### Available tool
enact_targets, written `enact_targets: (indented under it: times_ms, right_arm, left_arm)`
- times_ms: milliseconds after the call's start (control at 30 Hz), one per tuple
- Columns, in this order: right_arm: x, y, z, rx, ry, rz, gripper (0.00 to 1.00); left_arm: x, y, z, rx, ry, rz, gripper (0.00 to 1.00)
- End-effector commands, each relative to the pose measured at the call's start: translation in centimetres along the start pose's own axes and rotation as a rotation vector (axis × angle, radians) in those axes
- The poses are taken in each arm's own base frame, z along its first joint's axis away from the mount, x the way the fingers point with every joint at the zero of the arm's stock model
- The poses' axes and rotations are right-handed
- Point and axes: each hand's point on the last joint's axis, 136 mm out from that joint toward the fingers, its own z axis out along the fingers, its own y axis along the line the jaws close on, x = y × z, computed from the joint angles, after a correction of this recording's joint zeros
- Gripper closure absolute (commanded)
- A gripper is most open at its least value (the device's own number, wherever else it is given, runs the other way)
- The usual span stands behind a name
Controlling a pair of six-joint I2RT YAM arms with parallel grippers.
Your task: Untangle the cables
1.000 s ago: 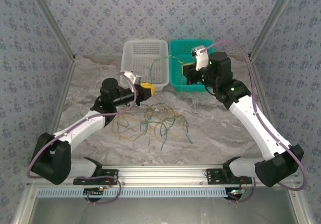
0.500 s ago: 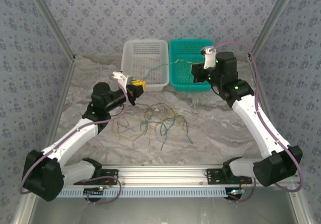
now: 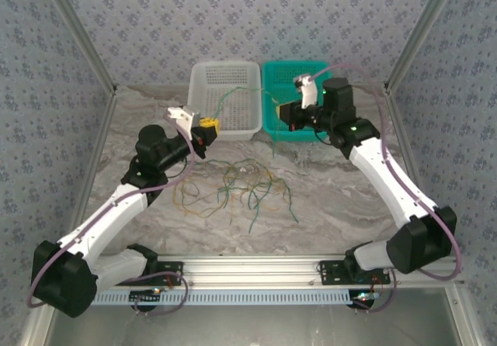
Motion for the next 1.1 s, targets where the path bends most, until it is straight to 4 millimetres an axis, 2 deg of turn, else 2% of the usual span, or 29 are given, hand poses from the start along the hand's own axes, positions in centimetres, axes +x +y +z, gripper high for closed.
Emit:
enact_targets:
  times_ms: [0,100,167,267,400,433,500,600,733,867,1067]
  right_arm:
    - [2.8,0.3,1.2,-0.016,0.065,-0.033,0.76]
    - [3.5,-0.3,0.7,0.029,0.078,-0.067,0.52]
    - [3.6,-0.3,-0.2,0.067,0.086,-0.136,0.41]
    - [3.3,-0.8,-1.9,0.203,0.085,-0.276,0.28]
    - [2.4,-0.2,-4.0,0.310,0.049,-0.448,0.18]
    - [2.0,0.0,-4.4,0.333,0.038,-0.486,0.17]
    - [2.7,0.1,-4.5,0.400,0.045,-0.575,0.15]
    - [2.4,1.8,-4.4,0.435,0.015,-0.729,0.13]
    - [4.0,7.2,-2.8,0.242,-0.021,-0.973,0.17]
    - [4.0,10.6,-1.4,0.185,-0.090,-1.137,0.22]
    - [4.5,12.3,0.1,0.137,-0.133,-1.235,0.28]
  left_arm:
    - [-0.1,-1.5,0.3,0.059,0.035,0.068,1.00]
    - [0.9,-1.7,0.5,0.069,0.088,0.089,1.00]
    - [1.4,-1.7,0.5,0.071,0.114,0.101,1.00]
    - [2.0,-1.6,0.4,0.065,0.157,0.125,1.00]
    - [3.2,-0.8,0.6,0.025,0.239,0.147,1.00]
    - [3.6,-0.5,0.7,0.010,0.259,0.148,1.00]
    - [4.1,-0.2,0.8,-0.001,0.288,0.148,1.00]
    - [4.5,-0.2,1.1,-0.001,0.309,0.151,1.00]
    - [5.1,-1.2,1.3,0.036,0.340,0.175,1.00]
    - [5.5,-2.3,1.4,0.067,0.367,0.196,1.00]
    - [6.0,-3.8,1.2,0.116,0.384,0.197,1.00]
